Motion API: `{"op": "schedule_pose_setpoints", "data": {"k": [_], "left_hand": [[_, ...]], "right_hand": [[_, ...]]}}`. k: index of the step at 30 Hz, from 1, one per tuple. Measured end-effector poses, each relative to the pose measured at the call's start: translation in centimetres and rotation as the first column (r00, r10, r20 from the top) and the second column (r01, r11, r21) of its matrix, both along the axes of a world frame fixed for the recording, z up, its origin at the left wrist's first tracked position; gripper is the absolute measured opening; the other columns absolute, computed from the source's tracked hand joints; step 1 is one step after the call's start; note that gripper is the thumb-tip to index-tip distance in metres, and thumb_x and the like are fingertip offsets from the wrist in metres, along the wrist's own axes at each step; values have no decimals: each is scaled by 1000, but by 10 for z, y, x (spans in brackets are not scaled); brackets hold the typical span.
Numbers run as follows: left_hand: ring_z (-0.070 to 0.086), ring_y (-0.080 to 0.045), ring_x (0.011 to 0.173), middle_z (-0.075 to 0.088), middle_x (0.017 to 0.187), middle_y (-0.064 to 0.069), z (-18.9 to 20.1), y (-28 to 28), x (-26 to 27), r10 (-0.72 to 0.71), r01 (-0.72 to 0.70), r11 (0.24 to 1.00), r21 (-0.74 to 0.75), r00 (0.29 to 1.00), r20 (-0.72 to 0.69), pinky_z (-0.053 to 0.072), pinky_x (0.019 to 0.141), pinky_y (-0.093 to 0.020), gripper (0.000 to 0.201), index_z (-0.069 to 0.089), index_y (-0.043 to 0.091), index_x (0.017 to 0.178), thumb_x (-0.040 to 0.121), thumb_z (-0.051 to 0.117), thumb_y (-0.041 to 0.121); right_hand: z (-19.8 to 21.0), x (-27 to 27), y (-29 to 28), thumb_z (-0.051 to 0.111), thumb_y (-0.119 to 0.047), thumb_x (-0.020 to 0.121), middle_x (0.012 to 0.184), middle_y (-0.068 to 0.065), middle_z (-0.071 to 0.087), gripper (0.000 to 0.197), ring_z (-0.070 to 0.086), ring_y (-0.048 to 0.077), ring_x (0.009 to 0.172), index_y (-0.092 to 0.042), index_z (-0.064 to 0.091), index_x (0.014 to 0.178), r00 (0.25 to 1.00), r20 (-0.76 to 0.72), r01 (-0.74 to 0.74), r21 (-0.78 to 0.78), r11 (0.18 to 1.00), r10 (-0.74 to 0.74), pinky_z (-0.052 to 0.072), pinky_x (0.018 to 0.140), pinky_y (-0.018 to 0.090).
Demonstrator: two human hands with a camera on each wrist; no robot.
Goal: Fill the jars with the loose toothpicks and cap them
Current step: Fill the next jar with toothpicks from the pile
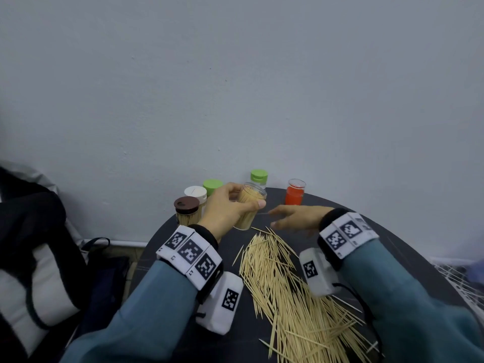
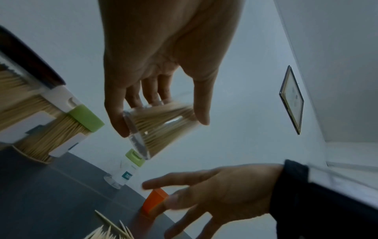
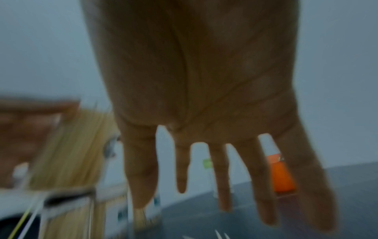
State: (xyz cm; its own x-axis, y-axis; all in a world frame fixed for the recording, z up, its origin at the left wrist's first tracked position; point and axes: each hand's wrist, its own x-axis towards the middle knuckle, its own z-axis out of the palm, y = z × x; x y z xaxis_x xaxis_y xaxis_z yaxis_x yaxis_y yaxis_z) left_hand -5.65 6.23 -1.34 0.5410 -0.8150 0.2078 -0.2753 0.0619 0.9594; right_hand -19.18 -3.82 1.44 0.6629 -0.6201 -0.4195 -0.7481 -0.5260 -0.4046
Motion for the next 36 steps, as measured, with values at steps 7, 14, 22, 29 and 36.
{"op": "schedule_pose_setpoints", "data": {"k": [7,14,22,29,36], "left_hand": [[51,-11,105,59,117,-3,6,-1,3,14,-14,1000,-6,999,44,40,90,-21,64,55,7,125,69,82,25],[52,-12,104,58,114,0,10,1,5,11,-11,1000,-3,999,33,41,90,-23,64,55,9,126,70,82,25],[54,-14,109,60,119,-2,9,5,1,29,-30,999,28,997,66,43,95,-26,64,56,9,124,68,83,26],[54,-14,106,59,114,-1,11,10,3,43,-44,999,23,997,57,43,94,-26,64,55,9,124,69,83,25],[53,-14,107,57,114,-3,11,17,9,40,-45,998,45,995,90,42,93,-24,64,54,8,124,70,83,24]], "right_hand": [[-26,44,1,41,-28,99,157,6,12,62,14,22,144,-18,9,150,916,-368,-236,-166,958,161,14,114,36],[-38,44,17,33,-33,101,157,10,11,55,18,28,143,-16,14,150,885,-436,-286,-237,928,162,18,115,38],[-39,11,27,38,-25,99,158,2,11,57,18,20,143,-13,16,149,897,-373,-324,-187,927,238,15,114,30],[-41,13,33,44,-67,84,146,14,36,86,39,27,131,-4,33,141,959,-266,23,-271,962,-98,36,105,36],[-53,30,33,50,-72,77,128,6,56,80,54,21,114,-10,52,127,940,-287,98,-296,950,-186,45,89,30]]}}
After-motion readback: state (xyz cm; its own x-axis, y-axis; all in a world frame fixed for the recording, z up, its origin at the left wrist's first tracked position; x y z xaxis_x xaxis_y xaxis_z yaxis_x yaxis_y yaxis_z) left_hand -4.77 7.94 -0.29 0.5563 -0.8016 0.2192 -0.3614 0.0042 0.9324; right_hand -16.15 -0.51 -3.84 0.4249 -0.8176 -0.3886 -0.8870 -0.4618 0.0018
